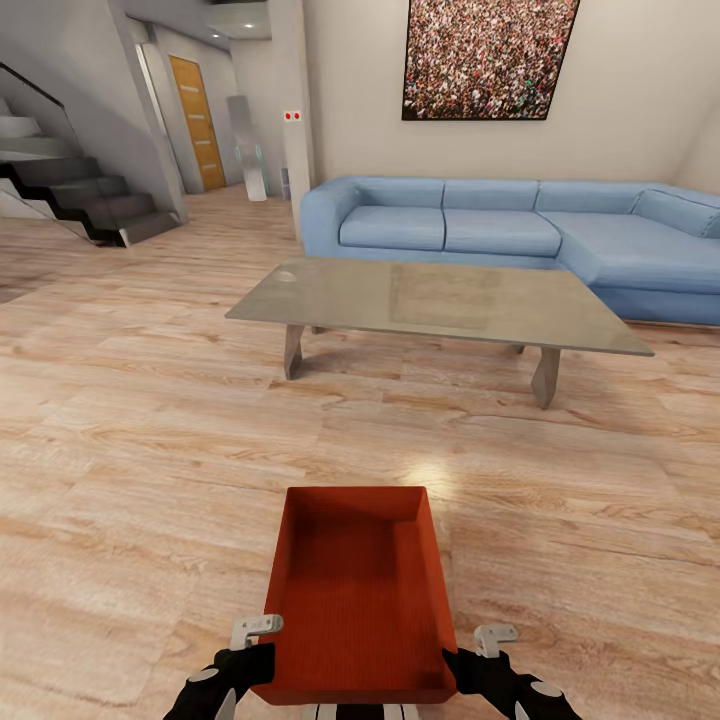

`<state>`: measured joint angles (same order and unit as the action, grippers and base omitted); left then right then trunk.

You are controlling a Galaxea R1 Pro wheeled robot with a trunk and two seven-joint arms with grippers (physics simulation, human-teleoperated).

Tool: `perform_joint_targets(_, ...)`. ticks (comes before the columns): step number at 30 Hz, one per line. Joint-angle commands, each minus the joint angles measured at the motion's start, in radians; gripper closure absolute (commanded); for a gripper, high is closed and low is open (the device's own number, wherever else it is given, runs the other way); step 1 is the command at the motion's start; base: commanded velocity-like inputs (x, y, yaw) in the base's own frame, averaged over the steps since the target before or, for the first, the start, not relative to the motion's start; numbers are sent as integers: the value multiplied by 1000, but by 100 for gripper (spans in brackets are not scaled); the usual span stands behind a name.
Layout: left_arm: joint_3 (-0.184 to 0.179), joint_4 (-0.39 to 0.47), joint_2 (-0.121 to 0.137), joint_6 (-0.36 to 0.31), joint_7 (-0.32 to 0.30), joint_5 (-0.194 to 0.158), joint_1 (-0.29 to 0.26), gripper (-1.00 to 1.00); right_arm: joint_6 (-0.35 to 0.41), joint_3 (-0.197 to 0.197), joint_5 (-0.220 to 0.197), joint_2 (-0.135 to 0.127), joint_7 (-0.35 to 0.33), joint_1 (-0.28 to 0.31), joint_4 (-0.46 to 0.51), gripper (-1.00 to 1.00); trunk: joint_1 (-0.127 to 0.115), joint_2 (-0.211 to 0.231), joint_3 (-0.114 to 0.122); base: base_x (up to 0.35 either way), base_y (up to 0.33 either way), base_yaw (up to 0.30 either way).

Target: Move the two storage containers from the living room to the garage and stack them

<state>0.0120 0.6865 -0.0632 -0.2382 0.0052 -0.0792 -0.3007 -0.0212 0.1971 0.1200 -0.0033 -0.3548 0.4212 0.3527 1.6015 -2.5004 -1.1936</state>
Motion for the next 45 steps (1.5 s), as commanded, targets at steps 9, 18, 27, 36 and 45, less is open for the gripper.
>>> perform_joint_targets(9, 0, 1, -1, -7, 6, -5, 0, 100, 0, -5, 11, 3, -6, 1, -1, 100, 0, 0, -1, 0, 0, 0)
perform_joint_targets(18, 0, 1, -1, -7, 6, -5, 0, 100, 0, -76, 4, 3, -7, 1, -3, 100, 0, 0, -1, 0, 0, 0)
perform_joint_targets(27, 0, 1, -1, -7, 6, -5, 0, 100, 0, -77, 5, 4, -8, 1, -3, 100, 0, 0, -1, 0, 0, 0)
perform_joint_targets(36, 0, 1, -1, -7, 6, -5, 0, 100, 1, -83, 5, 6, -9, 1, -6, 100, 0, 0, -1, 0, 0, 0)
perform_joint_targets(45, 0, 0, -3, -7, 7, -5, 0, 100, 0, -85, 5, 8, -9, 1, -7, 100, 0, 0, -1, 0, 0, 0)
